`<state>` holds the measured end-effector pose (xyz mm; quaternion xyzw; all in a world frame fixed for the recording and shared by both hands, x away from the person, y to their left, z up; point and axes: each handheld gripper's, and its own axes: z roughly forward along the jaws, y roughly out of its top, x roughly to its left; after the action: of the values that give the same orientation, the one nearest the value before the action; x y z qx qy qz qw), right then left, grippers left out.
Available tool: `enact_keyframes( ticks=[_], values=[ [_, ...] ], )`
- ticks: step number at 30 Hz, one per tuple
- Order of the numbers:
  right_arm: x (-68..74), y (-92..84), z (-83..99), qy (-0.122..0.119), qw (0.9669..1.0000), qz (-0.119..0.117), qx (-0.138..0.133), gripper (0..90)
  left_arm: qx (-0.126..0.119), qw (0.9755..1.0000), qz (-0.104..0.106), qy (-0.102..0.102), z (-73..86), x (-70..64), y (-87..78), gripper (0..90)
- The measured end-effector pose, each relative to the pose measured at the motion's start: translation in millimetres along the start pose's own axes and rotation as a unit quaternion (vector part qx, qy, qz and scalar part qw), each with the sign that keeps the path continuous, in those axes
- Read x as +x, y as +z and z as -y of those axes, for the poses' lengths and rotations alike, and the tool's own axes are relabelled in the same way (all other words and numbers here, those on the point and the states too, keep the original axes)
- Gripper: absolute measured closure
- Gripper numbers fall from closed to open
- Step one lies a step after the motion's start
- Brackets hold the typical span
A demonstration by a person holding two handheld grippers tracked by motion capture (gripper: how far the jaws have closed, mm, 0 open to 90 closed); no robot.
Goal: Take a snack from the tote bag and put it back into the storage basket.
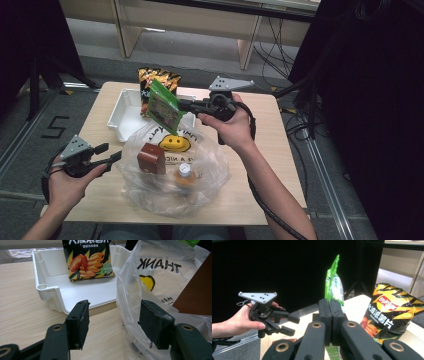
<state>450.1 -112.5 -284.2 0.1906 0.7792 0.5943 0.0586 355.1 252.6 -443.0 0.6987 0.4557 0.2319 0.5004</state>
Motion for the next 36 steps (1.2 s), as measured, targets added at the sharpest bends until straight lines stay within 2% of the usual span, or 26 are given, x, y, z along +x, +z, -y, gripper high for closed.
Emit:
enact_keyframes(
  ticks=[4, 5, 6, 15, 19, 20, 25, 26, 29, 30, 31, 33, 35, 36],
  values=[
    [-1.6, 3.2, -4.8, 0.008, 1.0000, 0.004, -0.002, 90.0, 0.000, 1.0000, 0.000, 0.000, 0.0, 0.2, 0.0, 40.6],
    [-1.6, 4.4, -6.4, 0.006, 1.0000, 0.002, -0.006, 90.0, 0.000, 1.0000, 0.000, 0.000, 0.0, 0.2, 0.0, 40.6],
    [-3.5, 5.2, -8.4, -0.005, 1.0000, 0.002, -0.008, 90.0, 0.000, 1.0000, 0.000, 0.000, -0.1, 0.3, 0.0, 40.7],
    [-5.5, 12.9, -24.9, -0.010, 0.9999, 0.007, -0.011, 90.0, 0.000, 1.0000, 0.001, 0.002, -0.2, -0.4, 0.4, 40.7],
    [-8.0, 17.7, -29.9, 0.004, 0.9999, 0.011, -0.010, 90.0, 0.000, 1.0000, 0.002, 0.001, -0.2, -0.3, 0.4, 40.7],
    [-10.2, 19.6, -30.6, -0.007, 0.9998, 0.011, -0.014, 90.0, 0.000, 1.0000, 0.002, 0.001, -0.2, -0.2, 0.3, 40.7],
    [-18.5, 28.1, -33.6, -0.007, 0.9997, 0.018, -0.012, 90.0, 0.002, 1.0000, 0.001, 0.002, -0.2, -0.2, 0.3, 40.7],
    [-19.2, 29.8, -33.4, 0.004, 0.9998, 0.020, -0.009, 90.0, 0.002, 1.0000, 0.001, 0.002, -0.3, -0.2, 0.2, 40.7],
    [-24.3, 36.0, -33.4, 0.008, 0.9998, 0.018, -0.007, 90.0, 0.000, 1.0000, 0.003, 0.002, -0.3, 0.1, 0.4, 40.7],
    [-27.6, 38.1, -33.7, -0.003, 0.9997, 0.020, -0.013, 90.0, 0.002, 1.0000, 0.001, 0.002, -0.4, 0.1, 0.0, 40.7],
    [-27.9, 39.2, -34.4, 0.008, 0.9997, 0.018, -0.011, 90.0, 0.002, 1.0000, 0.001, 0.002, -0.3, 0.4, 0.3, 40.7],
    [-29.3, 41.5, -36.8, 0.013, 0.9997, 0.018, -0.012, 90.0, 0.003, 1.0000, 0.002, 0.002, -0.1, 0.8, 0.6, 40.7],
    [-30.3, 44.2, -40.2, 0.015, 0.9996, 0.017, -0.016, 90.0, 0.003, 1.0000, 0.002, 0.002, -0.2, 0.9, 0.7, 40.7],
    [-31.2, 45.9, -42.3, 0.007, 0.9996, 0.018, -0.018, 90.0, 0.003, 1.0000, 0.002, 0.003, -0.3, 1.0, 0.7, 40.7]
  ],
)
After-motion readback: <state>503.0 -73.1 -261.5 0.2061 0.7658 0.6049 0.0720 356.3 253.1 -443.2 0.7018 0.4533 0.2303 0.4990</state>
